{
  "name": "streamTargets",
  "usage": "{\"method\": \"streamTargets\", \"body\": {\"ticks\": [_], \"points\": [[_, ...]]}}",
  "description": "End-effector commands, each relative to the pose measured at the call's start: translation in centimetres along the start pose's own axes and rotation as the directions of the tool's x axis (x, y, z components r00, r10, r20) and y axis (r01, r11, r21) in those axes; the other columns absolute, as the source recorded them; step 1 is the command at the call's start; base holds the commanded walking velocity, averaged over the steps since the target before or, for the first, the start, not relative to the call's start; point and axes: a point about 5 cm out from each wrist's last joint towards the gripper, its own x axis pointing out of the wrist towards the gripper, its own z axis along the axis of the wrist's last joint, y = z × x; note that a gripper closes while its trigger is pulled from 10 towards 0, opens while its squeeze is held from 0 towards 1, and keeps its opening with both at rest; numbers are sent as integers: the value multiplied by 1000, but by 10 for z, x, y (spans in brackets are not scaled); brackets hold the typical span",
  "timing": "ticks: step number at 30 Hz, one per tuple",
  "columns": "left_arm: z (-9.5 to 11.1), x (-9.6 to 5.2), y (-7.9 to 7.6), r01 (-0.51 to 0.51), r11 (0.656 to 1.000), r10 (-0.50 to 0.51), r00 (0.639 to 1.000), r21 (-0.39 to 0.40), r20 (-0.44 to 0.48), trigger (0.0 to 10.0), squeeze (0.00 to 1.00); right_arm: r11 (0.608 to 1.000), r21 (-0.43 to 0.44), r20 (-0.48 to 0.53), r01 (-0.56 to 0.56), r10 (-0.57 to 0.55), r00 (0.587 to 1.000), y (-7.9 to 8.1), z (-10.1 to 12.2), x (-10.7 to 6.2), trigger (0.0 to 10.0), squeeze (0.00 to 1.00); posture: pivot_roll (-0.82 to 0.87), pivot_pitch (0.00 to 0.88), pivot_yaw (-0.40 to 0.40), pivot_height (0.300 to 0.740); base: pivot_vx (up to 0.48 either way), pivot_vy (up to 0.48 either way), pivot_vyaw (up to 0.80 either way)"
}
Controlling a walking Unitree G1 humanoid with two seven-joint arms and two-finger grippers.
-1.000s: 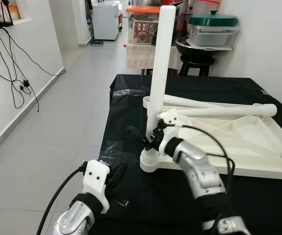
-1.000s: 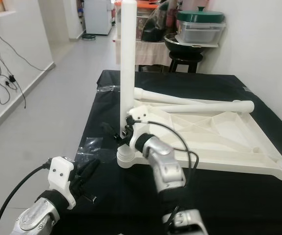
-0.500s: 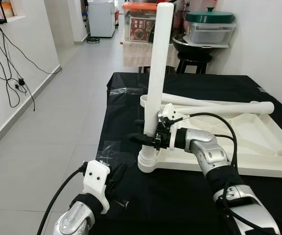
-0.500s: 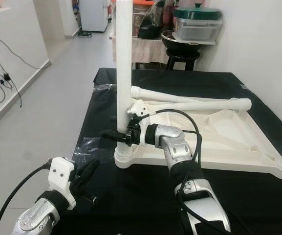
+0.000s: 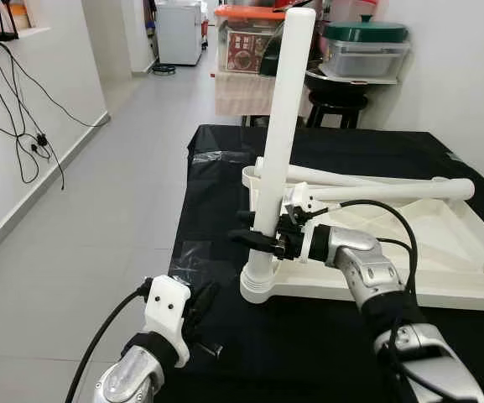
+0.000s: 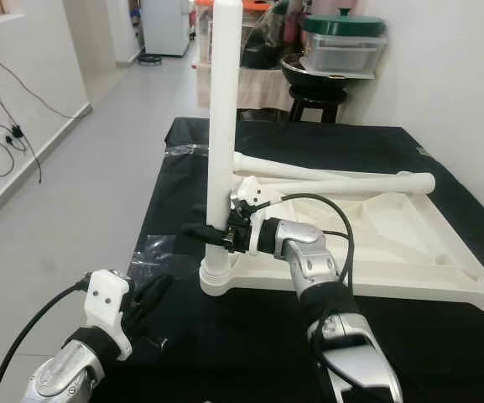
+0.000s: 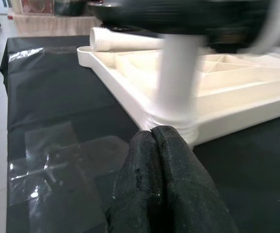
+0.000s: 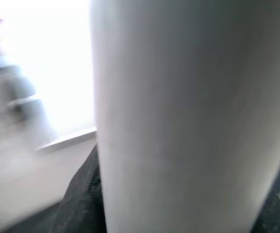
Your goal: Building children table
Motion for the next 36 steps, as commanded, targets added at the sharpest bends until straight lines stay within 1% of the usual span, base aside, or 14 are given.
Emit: {"method": "streamTargets", "body": {"ticks": [1, 3, 5, 12, 13, 14, 15, 16, 23, 27, 28, 31, 32, 36], "points": [[0, -1, 0, 1, 1000, -1, 1000, -5, -5, 10000, 0, 877, 24, -132, 479, -473, 871, -20, -25, -19, 0, 0, 61, 0, -76, 740, 0, 0, 0], [0, -1, 1, 3, 1000, -3, 1000, -7, -6, 10000, 0, 883, 131, -164, 451, -429, 888, 16, -42, -24, 0, 0, 59, 0, -68, 740, 0, 0, 0], [-1, -1, 2, 3, 1000, -3, 1000, -6, -8, 10000, 0, 953, 51, -150, 300, -289, 945, 39, -44, -18, 0, 0, 47, 0, -58, 740, 0, 0, 0], [-3, 2, 3, 6, 1000, -6, 1000, -1, -11, 10000, 0, 933, 74, -153, 351, -337, 929, 22, -42, -12, 0, 0, 59, 0, -66, 740, 0, 0, 0], [-3, 3, 3, 2, 1000, -2, 1000, 3, -9, 10000, 0, 922, 70, -161, 381, -367, 916, 22, -41, -11, 3843, 0, 58, 0, -66, 740, 0, 0, 0], [-3, 3, 3, -2, 1000, 2, 1000, 5, -8, 10000, 0, 928, 93, -156, 360, -343, 926, 26, -39, -10, 10000, 0, 60, 0, -66, 740, 0, 0, 0], [-3, 3, 3, -2, 1000, 2, 1000, 5, -8, 10000, 0, 928, 93, -156, 360, -343, 926, 26, -39, -10, 10000, 0, 60, 0, -66, 740, 0, 0, 0], [-3, 3, 3, -3, 1000, 3, 1000, 6, -8, 10000, 0, 927, 102, -153, 362, -344, 926, 29, -36, -10, 10000, 1000, 61, 0, -66, 740, 0, 0, 0], [-3, 3, 2, 7, 1000, -7, 1000, -2, -9, 10000, 0, 999, 17, -34, -30, 30, 999, 39, -9, -4, 10000, 1000, 63, 0, -66, 740, 0, 0, 0], [-3, 4, 2, 10, 1000, -10, 1000, -1, -10, 10000, 0, 956, -74, -28, -284, 283, 959, 27, 8, -9, 10000, 1000, 66, 0, -69, 740, 0, 0, 0], [-3, 4, 2, 11, 1000, -11, 1000, -2, -10, 10000, 0, 943, -99, -44, -317, 314, 948, 19, 11, -10, 10000, 541, 66, 0, -69, 740, 0, 0, 0], [-3, 4, 2, 11, 1000, -11, 1000, -2, -9, 10000, 0, 934, -118, -60, -336, 331, 942, 12, 15, -10, 10000, 541, 66, 0, -69, 740, 0, 0, 0], [-3, 4, 2, 11, 1000, -11, 1000, -2, -9, 10000, 0, 935, -99, -58, -340, 335, 940, 5, 19, -9, 10000, 0, 67, 0, -72, 740, 0, 0, 0], [-3, 4, 2, 13, 1000, -13, 1000, 0, -10, 10000, 0, 866, -68, -94, -496, 489, 867, -2, 24, -11, 10000, 0, 77, 0, -78, 740, 0, 0, 0]]}}
